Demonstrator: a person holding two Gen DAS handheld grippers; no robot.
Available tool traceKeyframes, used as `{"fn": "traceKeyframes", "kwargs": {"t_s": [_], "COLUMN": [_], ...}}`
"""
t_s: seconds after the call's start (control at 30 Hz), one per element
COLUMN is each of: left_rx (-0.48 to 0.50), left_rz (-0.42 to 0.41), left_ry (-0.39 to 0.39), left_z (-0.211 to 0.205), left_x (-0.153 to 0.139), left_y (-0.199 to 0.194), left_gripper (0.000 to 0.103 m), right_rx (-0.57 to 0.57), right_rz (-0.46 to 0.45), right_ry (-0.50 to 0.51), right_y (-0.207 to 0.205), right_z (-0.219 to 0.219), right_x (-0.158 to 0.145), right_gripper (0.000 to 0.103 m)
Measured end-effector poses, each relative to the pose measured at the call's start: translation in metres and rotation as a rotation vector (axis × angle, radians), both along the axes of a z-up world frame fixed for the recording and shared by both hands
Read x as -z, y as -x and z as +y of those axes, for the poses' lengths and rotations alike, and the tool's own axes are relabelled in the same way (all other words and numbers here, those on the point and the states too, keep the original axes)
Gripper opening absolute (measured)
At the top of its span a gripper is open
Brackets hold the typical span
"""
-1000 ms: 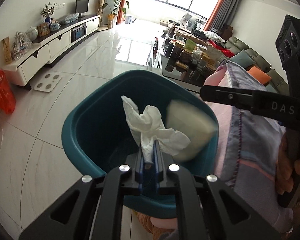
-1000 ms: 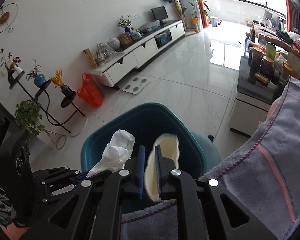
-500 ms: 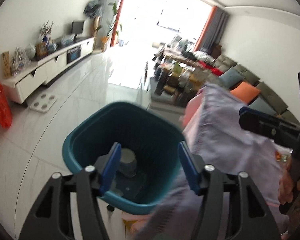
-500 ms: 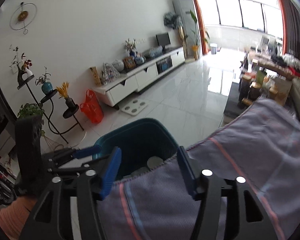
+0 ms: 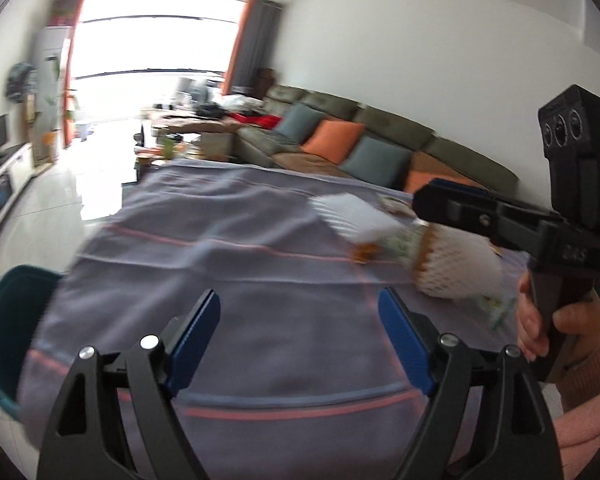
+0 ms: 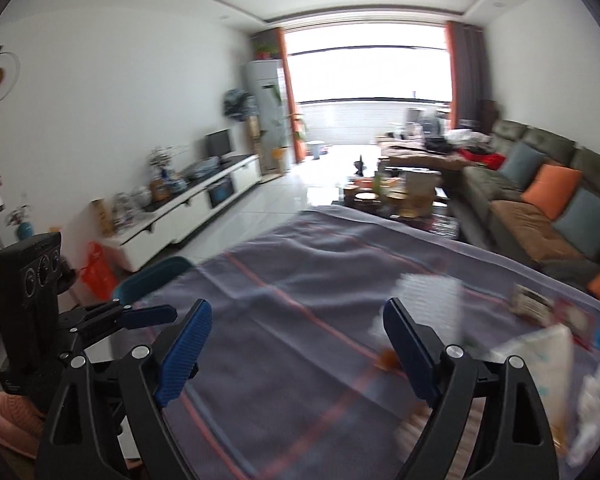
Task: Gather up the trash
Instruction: 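Grasp the gold wrapper with the left tool while the right tool grasps a white foam net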
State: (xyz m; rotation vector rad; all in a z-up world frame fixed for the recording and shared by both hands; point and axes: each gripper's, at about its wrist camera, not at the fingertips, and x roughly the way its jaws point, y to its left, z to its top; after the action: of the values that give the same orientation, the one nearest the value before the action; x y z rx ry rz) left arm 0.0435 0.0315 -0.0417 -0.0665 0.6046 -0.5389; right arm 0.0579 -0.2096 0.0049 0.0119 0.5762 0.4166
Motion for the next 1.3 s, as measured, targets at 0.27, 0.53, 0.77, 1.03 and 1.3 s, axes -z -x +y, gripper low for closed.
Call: {"fn": "traceKeyframes", "kwargs": {"t_s": [0.27, 0.53, 0.77, 1.03, 1.3], "left_rx": [0.174, 0.195, 0.192, 0.223, 0.285], "left_rz": [0.038, 0.091, 0.132, 0.156, 0.217], "left_ry": [-0.029, -0.036, -0.031, -0.026, -0.034], "left_z": [-0.074, -0.090, -0.091, -0.097, -0.128], "left_x": [0.011, 0.018, 0.023, 0.022, 0.025], "left_y": [-0.007, -0.020, -0.035, -0.048, -0.071], "left_gripper": [0.082, 0.078, 0.068, 0.059, 0.056], "right_rx": [0.207, 0.167, 0.127, 0.114, 0.194], "right_rz": [0.064, 0.170, 0.169, 0.050, 0.025], "right_ry": [0.046, 0.011, -0.048, -0.181, -0.246], "right_y": [0.012, 0.016, 0.024, 0.043, 0.040], "right_z": [-0.074, -0.109, -0.118, -0.141, -0.164], "right_x": [0.016, 0.055, 0.054, 0.018, 0.011], "right_gripper": [0.087, 0.060, 0.014, 0.014, 0.014]}}
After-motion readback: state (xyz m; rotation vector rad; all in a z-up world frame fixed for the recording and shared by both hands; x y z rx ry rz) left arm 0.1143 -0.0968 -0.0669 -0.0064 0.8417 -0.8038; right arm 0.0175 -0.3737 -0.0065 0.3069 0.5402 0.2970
